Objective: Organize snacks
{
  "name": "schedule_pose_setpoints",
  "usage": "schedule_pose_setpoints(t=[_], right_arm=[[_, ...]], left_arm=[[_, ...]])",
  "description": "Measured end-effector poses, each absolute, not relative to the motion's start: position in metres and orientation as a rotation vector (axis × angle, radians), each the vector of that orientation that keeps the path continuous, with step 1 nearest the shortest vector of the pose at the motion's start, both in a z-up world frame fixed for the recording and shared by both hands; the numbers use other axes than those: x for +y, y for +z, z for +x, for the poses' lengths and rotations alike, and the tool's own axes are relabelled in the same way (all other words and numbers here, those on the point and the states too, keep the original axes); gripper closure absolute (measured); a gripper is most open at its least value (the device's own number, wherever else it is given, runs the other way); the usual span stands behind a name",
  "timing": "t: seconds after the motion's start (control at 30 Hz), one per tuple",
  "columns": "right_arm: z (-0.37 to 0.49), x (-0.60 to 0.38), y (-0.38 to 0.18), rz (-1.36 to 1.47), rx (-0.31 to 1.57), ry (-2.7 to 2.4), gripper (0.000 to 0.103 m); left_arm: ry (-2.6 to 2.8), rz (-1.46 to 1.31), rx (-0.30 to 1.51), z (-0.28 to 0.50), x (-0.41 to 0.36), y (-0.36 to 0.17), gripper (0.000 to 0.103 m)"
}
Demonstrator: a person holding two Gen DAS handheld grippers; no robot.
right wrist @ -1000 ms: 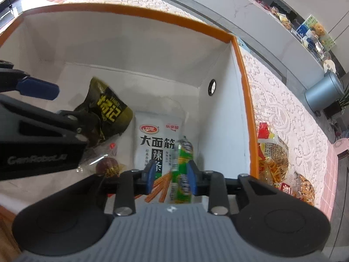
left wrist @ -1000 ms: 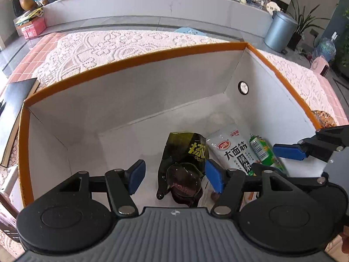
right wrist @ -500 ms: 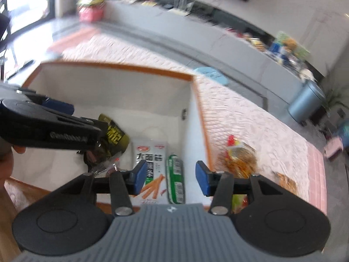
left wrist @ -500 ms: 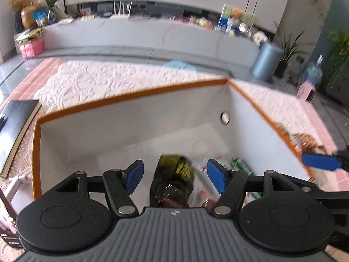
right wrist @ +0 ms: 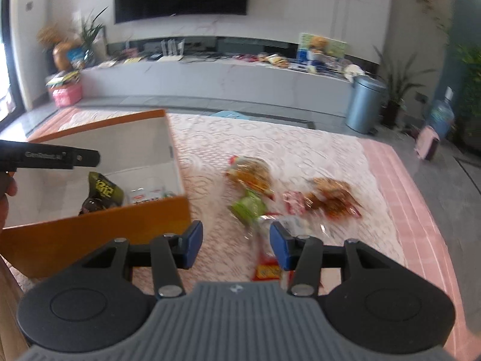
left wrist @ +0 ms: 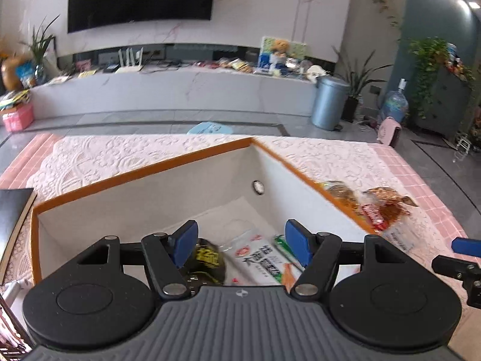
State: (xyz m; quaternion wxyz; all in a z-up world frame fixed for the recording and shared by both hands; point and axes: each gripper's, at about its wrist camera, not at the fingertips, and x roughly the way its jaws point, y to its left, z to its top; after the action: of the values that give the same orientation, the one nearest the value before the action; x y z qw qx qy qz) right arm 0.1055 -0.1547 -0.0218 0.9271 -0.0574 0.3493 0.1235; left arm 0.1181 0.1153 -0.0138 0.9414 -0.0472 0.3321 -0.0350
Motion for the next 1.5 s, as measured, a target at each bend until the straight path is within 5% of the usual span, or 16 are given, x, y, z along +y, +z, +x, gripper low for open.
schedule_pose_setpoints(t=[0.13, 0.37, 0.7, 0.97, 1.5], right_arm=[[0.093, -0.183, -0.033, -0.021, 0.725, 0.206, 0.045], [0.093, -0.221, -0.061, 0.034, 0.806, 0.08, 0.044], [0.103, -0.26, -0.085, 0.123, 0.854, 0.035, 0.044], [0.141, -0.276, -0.085, 0.164, 0.832, 0.027, 0.062], [0.176, -0.323, -0.122, 0.497, 0.863, -0.06, 0.062]], left_arm=[[-0.12, -0.103, 0.646, 0.102, 0.095, -0.007, 0.024], [-0.277, -0.079, 0.586, 0.074, 0.051, 0.003, 0.024], [-0.465, -0.008, 0.732, 0.099, -0.026, -0.03, 0.03], [-0.558, 0.276, 0.755, 0.135, -0.076, -0.064, 0.025], [-0.59, 0.587, 0.832, 0.207, -0.133, -0.1, 0.014]])
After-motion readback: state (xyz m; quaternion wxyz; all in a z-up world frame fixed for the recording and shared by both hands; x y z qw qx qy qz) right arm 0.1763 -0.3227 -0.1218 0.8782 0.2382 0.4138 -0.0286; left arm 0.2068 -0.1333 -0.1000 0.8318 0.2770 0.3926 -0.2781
